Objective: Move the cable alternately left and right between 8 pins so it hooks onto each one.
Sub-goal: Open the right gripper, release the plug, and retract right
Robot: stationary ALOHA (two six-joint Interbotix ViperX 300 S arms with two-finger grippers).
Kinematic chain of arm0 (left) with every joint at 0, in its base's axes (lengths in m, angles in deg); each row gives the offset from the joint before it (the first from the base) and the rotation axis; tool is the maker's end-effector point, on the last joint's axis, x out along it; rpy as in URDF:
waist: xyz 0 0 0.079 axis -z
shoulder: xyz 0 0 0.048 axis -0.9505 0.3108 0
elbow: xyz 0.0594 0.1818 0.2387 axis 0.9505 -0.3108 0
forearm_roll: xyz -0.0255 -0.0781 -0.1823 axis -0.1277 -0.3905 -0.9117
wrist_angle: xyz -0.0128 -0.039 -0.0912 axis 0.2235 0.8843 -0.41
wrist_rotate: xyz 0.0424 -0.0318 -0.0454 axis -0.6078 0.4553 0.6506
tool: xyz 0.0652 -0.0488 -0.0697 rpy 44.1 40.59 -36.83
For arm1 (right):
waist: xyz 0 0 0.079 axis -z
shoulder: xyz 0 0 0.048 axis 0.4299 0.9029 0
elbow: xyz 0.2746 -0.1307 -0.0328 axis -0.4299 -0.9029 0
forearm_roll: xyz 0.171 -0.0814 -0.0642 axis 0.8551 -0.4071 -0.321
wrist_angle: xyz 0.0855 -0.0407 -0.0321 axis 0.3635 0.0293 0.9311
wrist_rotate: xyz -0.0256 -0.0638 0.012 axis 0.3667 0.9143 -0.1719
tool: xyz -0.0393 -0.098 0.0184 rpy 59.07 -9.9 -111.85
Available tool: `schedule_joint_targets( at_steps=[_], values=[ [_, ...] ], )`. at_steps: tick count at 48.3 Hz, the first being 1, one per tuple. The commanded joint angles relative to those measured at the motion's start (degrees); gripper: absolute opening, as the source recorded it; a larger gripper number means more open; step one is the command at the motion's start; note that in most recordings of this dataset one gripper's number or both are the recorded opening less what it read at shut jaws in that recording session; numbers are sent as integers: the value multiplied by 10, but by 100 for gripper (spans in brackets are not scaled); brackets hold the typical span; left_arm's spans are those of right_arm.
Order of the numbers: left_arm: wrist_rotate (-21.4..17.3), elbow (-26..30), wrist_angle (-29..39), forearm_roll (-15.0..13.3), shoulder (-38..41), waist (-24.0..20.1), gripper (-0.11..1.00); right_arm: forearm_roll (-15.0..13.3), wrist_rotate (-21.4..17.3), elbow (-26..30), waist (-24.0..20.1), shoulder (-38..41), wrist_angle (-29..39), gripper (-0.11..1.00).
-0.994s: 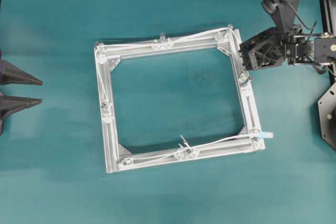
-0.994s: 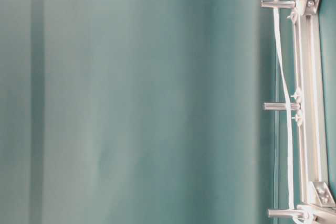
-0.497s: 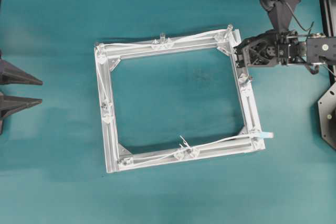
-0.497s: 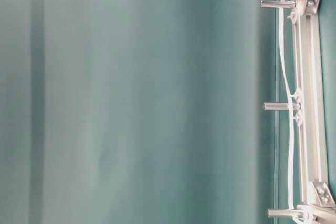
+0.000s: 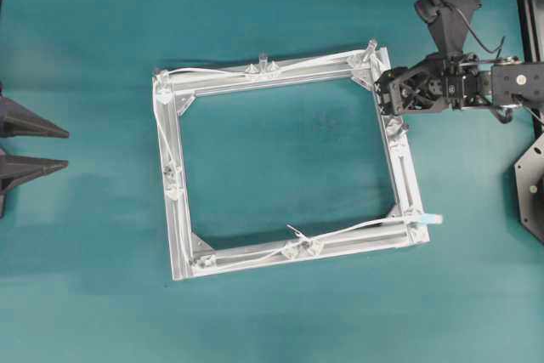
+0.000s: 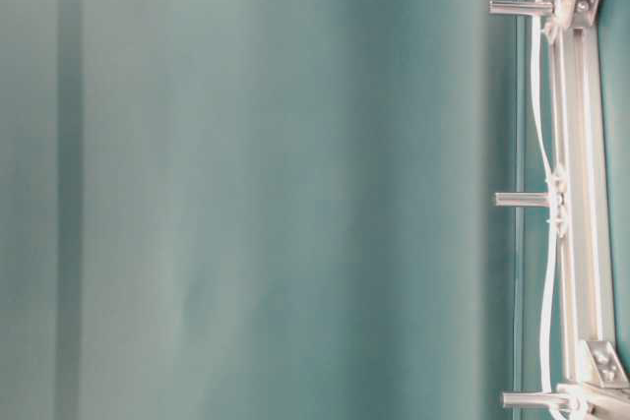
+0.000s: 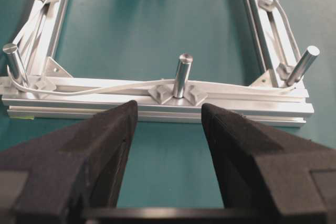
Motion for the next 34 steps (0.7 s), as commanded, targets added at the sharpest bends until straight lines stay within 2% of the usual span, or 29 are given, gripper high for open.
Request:
schedule_joint_targets(
  at_steps=[1, 10, 26, 34],
  values=[
    [4, 6, -4, 1, 4, 2, 54, 0, 0, 8, -1, -10, -3, 60],
    [4, 6, -5, 1, 4, 2, 54, 4, -2, 4, -11, -53, -3, 60],
    [4, 6, -4, 2, 4, 2, 54, 84, -5, -14, -83, -101, -18, 60],
    [4, 6, -5, 1, 4, 2, 54, 90, -4, -34, -97, -145, 1, 60]
  ],
)
